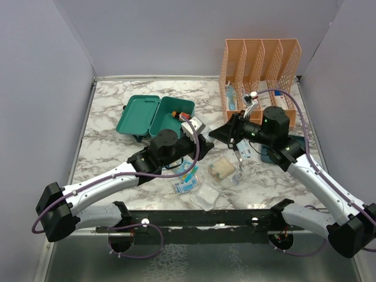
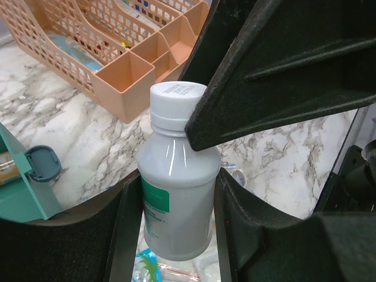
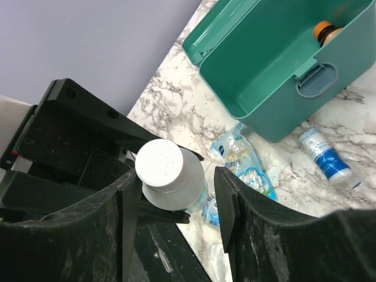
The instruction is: Organize the medicine kit
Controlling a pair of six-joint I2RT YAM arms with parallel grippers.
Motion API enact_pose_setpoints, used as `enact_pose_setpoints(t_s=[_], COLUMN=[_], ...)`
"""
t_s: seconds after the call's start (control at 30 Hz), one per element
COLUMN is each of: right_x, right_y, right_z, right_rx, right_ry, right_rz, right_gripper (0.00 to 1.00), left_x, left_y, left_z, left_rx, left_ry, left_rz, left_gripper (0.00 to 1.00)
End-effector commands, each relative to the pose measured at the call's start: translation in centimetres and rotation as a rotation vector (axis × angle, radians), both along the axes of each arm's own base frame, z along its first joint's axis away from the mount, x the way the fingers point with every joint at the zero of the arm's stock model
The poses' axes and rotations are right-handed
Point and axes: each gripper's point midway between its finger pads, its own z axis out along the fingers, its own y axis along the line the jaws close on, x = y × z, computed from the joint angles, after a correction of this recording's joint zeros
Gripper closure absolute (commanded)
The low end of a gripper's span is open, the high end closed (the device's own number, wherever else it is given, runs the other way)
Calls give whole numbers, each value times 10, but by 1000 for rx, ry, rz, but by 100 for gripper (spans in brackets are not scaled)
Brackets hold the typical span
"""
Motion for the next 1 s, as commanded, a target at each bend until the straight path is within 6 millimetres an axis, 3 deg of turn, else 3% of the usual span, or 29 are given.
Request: enact_pose_setpoints(t_s=[0.0,0.3,0.47,0.53,0.57,0.6,0.63,0.97], right_x=[8,12,14,14,14,15,16,16], right_y=[8,13,15,16,17,17,18,26], right_z=[20,18,16,17,18,18,18,16], right_rx=[54,72,72,68,59,45,26,-102], right_ry=[-23,-13,4,-3,-14,-21,-28,-76], right_rz=[9,18,17,24,38,48,58,191], right_gripper=[50,54,72,76,76,77,77,78], left_x=[1,6,8,8,10,11,13,9], left_y=[-9,-1,0,2,4,6,9,13], left_z=[28,17,16,15,12,8,6,-2], left_rx=[-108,-122,-125,-119,-109,-99,-85,-85], left_ry=[37,59,63,57,57,66,76,184], left_rz=[11,71,88,89,103,120,135,89], left_gripper=[59,58,58,47,34,13,4,3])
